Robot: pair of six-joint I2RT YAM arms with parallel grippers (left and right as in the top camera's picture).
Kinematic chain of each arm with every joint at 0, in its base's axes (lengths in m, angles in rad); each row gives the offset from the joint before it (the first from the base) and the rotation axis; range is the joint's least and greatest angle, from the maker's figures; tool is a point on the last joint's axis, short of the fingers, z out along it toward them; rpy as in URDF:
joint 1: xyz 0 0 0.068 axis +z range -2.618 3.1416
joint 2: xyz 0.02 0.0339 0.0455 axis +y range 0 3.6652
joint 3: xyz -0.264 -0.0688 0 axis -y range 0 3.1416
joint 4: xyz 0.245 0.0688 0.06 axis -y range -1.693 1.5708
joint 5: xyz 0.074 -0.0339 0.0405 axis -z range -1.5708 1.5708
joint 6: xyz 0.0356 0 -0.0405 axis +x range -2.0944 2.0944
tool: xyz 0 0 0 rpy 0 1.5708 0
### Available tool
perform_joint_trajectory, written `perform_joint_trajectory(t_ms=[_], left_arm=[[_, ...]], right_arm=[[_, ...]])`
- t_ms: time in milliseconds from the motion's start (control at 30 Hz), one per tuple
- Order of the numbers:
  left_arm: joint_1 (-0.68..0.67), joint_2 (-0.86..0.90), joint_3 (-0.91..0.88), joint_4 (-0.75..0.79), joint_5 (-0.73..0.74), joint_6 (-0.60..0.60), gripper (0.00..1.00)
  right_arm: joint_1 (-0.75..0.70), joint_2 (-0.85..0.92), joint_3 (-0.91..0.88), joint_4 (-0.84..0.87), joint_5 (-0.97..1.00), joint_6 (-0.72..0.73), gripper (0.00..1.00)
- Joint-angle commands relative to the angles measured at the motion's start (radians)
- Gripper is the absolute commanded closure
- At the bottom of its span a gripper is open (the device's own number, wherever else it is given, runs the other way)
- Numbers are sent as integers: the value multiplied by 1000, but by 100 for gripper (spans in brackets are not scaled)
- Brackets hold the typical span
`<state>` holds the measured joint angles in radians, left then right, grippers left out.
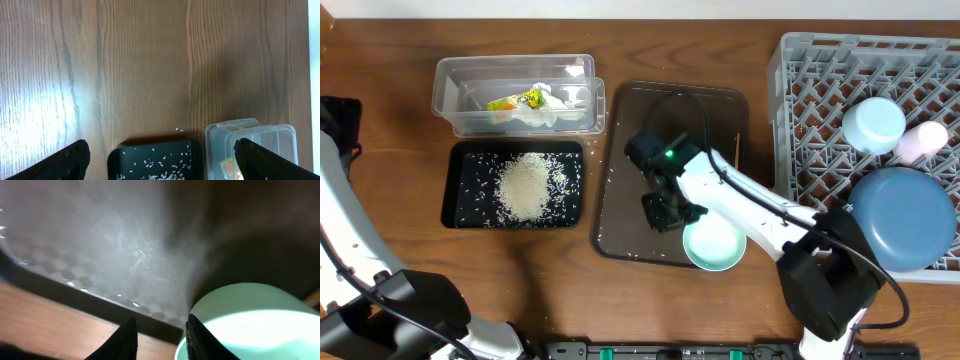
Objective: Sort waste into correct bins and load items into the dishwasher rack
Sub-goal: 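Grasp the light green bowl rim with the right gripper and lift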
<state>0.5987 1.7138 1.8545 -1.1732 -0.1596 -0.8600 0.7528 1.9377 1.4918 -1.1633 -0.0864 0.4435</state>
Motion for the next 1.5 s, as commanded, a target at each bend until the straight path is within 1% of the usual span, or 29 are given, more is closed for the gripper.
perform_joint_trajectory(t_ms=[0, 33, 100, 167, 200, 267, 367, 600, 767, 867, 967, 1033, 1133, 1167, 1300, 1367, 1433, 1467], left_arm=[[2, 5, -1, -4, -5, 6, 6], [2, 5, -1, -4, -5, 6, 6], [2, 5, -1, -4, -5, 6, 5], [2, 5, -1, -4, -5, 6, 5], [2, 5, -1, -4, -5, 6, 5], [2, 5, -1, -4, -5, 6, 6], [2, 5, -1, -4, -5, 6, 6], [2, 5, -1, -4, -5, 6, 6], [2, 5, -1, -4, -5, 6, 6], [2, 5, -1, -4, -5, 6, 5], [2, 5, -1, -4, -5, 6, 6], [2, 5, -1, -4, -5, 6, 6], [2, 5, -1, -4, -5, 6, 6], [2, 5, -1, -4, -5, 6, 6], [2, 5, -1, -4, -5, 6, 6], [2, 5, -1, -4, -5, 6, 6], [2, 5, -1, -4, -5, 6, 5], [2, 5, -1, -4, -5, 6, 6]], right_arm=[[-14, 2, 141, -86, 103, -18, 69], [-18, 2, 179, -134, 137, -18, 67], [-27, 2, 243, -224, 181, -18, 59], [-34, 2, 270, -287, 186, -18, 47], [-37, 2, 272, -312, 177, -18, 45], [-38, 2, 257, -344, 146, -18, 44], [-31, 2, 196, -332, 80, -18, 45], [-2, 4, 37, -217, -55, -18, 45], [10, 4, -42, -147, -40, 37, 47], [14, 4, -99, -76, -26, 39, 47], [14, 4, -149, -17, -25, 39, 51], [14, 4, -170, 1, -23, 40, 54], [14, 4, -172, 9, -15, 51, 57], [14, 4, -172, 13, -16, 52, 60], [14, 4, -171, 28, -16, 58, 80], [14, 4, -167, 32, -16, 58, 87], [13, 4, -151, 35, -27, 57, 98], [13, 4, -137, 35, -38, 57, 99]])
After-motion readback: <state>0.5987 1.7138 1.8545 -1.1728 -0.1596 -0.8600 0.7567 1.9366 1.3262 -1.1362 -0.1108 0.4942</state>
